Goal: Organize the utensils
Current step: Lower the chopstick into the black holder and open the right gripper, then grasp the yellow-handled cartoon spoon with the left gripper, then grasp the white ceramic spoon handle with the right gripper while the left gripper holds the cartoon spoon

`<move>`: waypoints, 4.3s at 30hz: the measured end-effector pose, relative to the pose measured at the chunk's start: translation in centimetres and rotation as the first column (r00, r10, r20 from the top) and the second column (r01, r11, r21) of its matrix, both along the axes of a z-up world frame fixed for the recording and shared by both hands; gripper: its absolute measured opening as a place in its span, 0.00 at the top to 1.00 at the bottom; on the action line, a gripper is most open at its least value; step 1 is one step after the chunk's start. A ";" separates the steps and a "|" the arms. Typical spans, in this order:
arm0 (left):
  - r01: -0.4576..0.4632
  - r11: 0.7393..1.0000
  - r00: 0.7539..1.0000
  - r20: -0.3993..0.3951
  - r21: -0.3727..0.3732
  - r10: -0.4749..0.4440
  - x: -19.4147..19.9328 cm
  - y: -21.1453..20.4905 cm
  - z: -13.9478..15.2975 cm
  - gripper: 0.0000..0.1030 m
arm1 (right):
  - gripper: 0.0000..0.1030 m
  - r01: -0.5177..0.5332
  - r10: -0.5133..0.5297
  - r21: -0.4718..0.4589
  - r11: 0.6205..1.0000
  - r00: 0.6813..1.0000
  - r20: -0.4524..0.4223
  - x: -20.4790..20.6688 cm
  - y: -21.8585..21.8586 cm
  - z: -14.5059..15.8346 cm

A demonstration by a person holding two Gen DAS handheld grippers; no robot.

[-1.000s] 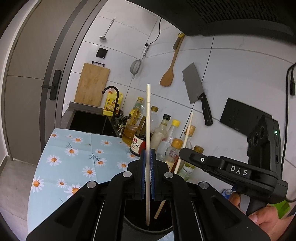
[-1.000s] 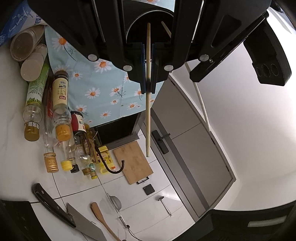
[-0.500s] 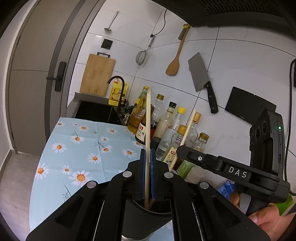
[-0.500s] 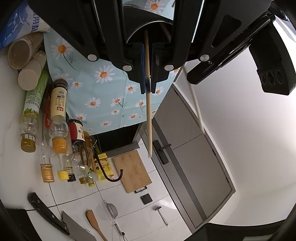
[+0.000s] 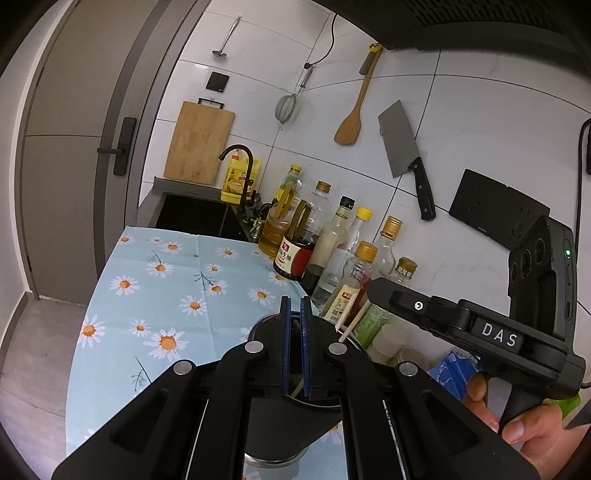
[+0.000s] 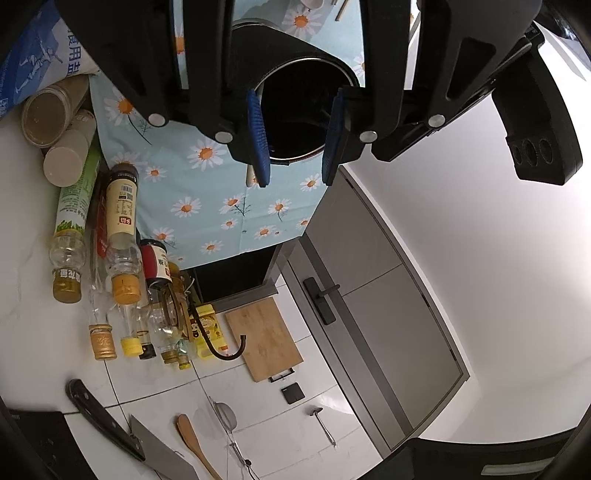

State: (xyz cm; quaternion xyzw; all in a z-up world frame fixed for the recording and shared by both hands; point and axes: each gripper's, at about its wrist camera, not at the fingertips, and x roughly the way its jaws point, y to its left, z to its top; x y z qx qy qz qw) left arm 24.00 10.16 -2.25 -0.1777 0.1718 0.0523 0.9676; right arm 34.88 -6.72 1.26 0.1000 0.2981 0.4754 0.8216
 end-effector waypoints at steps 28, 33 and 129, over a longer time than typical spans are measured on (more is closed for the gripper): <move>0.009 1.000 0.995 -0.104 0.009 -0.008 -6.9 -1.1 0.9 0.82 | 0.69 -0.091 0.089 -0.032 0.995 0.994 -0.062 -4.5 -4.3 0.9; 0.009 1.000 0.989 -0.146 -0.001 -0.009 -8.5 -1.2 0.1 0.82 | 0.68 -0.126 0.121 -0.049 0.991 0.988 -0.098 -5.4 -4.8 -0.1; 0.186 0.972 0.670 -0.705 -0.142 -0.231 -14.4 -5.0 -10.3 0.95 | 0.77 -0.540 0.232 -0.391 0.745 0.760 -0.607 -12.1 0.6 -16.6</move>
